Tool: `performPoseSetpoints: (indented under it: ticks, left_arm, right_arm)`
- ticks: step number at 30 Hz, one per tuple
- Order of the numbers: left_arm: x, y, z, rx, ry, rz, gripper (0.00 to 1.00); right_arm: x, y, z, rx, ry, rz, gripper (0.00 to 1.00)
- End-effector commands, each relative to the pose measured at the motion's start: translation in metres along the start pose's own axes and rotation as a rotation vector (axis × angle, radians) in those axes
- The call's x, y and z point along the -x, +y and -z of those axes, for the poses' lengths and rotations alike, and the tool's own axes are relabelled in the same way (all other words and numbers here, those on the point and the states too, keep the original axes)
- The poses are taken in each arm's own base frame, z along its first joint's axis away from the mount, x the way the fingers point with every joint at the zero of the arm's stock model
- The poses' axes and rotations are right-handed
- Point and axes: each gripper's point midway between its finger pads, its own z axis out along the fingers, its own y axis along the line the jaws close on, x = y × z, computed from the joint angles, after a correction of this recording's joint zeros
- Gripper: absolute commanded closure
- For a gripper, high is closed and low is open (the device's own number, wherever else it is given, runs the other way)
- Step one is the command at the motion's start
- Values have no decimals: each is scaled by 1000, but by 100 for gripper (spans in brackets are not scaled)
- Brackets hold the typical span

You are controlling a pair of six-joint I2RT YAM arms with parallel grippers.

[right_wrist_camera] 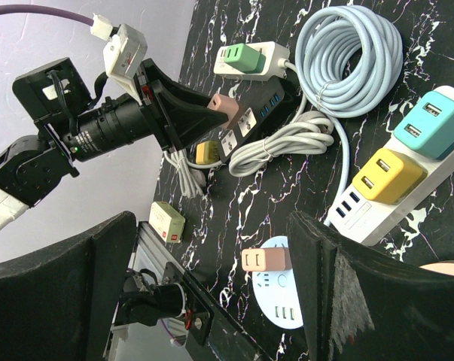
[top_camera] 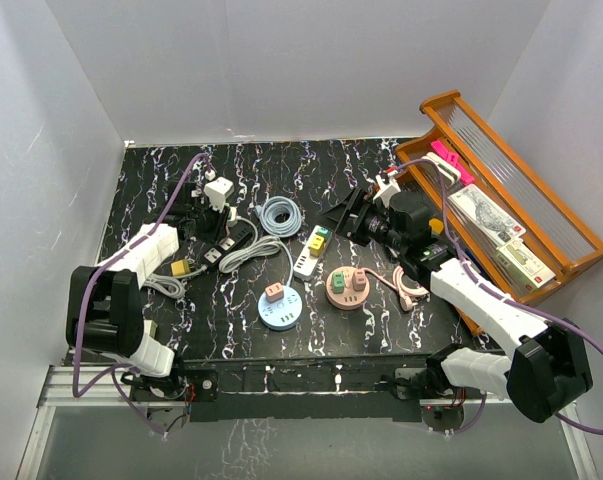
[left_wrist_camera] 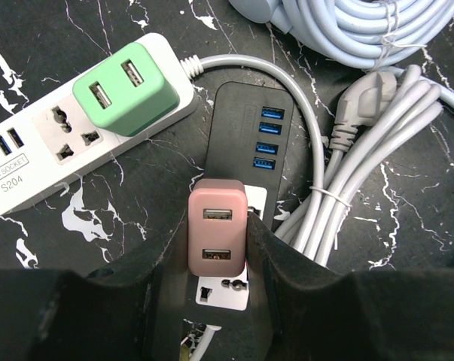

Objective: Insert the plug

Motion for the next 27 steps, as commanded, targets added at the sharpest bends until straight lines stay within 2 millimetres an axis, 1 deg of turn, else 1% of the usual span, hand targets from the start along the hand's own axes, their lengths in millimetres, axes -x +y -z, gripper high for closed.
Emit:
performPoseSetpoints:
  ticks: [1,3,7,11,16,18,24,27]
  left_arm:
    - [-18,0,-8,-26,66,-41,100]
    - [-26,-4,-10,-59,90,-75,100]
    - [-29,-5,-12,-60,89,-74,100]
    - [-38,-6,-15,-64,121,-65,100]
    - [-57,-11,-14,-61,142,-48,100]
    - [-61,-10,-14,-53,153,-48,100]
    - [-91,-6,-25,-48,305,-11,100]
    - [-96,-7,-27,-55,329,-5,100]
  right_arm:
    - [18,20,3,56,-56,16,21]
    - [18,19,3,53,-55,14,21]
    - [17,18,3,47,-52,10,21]
    - [18,18,4,49,-57,8,21]
    - [20,23,7,59,-65,9,21]
    - [21,24,9,61,-71,14,21]
    - [23,28,10,67,-73,15,21]
    - [23,27,12,65,-79,10,21]
